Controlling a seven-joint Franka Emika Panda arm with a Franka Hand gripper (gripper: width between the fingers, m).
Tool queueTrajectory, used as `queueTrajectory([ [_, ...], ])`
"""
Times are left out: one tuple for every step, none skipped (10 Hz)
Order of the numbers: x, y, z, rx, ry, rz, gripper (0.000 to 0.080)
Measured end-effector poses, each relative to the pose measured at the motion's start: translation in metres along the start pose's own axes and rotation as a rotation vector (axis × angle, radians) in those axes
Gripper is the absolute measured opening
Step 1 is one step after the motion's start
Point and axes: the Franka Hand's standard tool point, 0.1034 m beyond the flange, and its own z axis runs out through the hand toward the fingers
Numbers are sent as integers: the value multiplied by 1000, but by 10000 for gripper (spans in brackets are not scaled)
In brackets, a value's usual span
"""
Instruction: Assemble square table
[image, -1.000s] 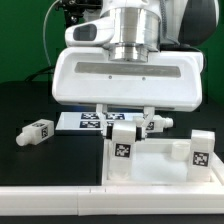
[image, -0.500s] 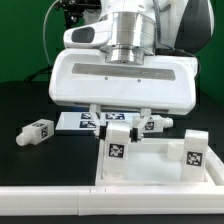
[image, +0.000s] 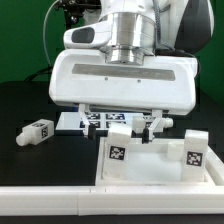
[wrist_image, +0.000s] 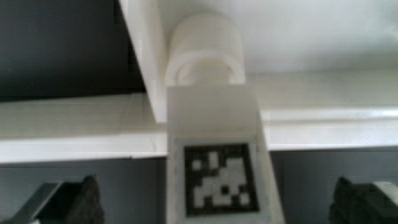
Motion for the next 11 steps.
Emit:
queueTrajectory([
  [2, -3, 2, 22, -75, 13, 648],
  [9, -7, 3, 49, -160, 28, 648],
  [13, -9, 4, 65, -231, 33, 649],
  [14, -8, 5, 74, -308, 30, 649],
  [15, -5, 6, 78, -359, 27, 649],
  [15, -2, 3, 81, -450, 1, 649],
  [18, 1, 2, 81, -479, -1, 649],
  [19, 2, 3, 77, -472, 8, 649],
  [19, 2, 3, 71, -474, 32, 522],
  [19, 2, 3, 67, -474, 49, 386],
  [19, 2, 3, 55, -476, 98, 386],
])
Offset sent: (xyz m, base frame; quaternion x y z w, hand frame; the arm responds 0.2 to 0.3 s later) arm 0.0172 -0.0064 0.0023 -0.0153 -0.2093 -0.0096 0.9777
